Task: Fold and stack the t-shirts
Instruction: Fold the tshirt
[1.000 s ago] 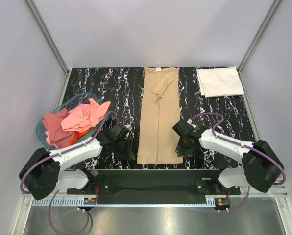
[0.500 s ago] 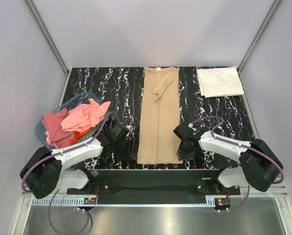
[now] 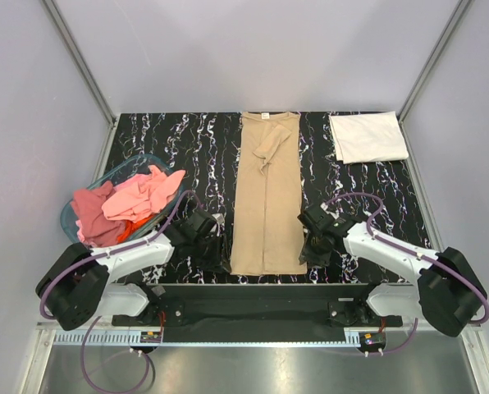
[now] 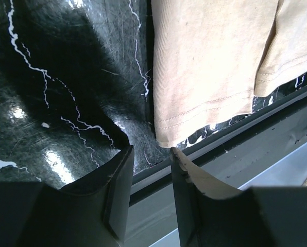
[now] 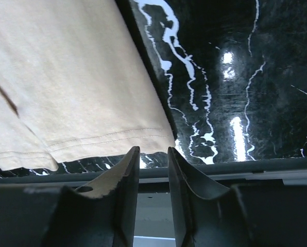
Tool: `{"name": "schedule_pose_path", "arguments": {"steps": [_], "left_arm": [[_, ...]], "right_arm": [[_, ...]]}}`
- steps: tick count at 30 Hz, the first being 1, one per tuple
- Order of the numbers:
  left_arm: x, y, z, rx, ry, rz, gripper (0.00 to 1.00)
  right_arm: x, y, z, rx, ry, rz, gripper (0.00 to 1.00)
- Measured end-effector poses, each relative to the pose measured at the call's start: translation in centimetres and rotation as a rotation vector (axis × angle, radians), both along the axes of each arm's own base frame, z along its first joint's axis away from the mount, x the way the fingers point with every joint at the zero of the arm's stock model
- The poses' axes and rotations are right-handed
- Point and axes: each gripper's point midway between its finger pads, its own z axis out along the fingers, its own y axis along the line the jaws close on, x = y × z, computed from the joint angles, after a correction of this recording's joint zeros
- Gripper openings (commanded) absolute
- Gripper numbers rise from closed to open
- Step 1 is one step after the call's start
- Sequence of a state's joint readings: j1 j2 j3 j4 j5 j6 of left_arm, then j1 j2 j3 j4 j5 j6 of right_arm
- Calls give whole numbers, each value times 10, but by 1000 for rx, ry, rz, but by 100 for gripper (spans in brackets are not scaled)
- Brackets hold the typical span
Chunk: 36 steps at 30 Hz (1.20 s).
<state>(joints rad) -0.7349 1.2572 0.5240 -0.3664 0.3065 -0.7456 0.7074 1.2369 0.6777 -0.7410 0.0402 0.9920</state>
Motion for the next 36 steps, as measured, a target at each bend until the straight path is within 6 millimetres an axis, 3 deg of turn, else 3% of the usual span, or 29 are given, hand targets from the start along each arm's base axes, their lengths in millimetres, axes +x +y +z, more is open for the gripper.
{"name": "schedule_pose_path", "arguments": {"steps": [8,22,28,36], "left_arm": [[1,-5,0,-19,7,7,40],[3,-8,4,-32,22,9,41],[1,-8,-2,-25,45,8,40],[2,-10,-4,-36,53,22,27]], "right_arm": [[-4,-15,-9,-9,44,-6,36],[-5,1,-25,40,105,35,31],[-4,6,-24,64,101,42,9],[-4,6,-24,80,84,38,0]]}}
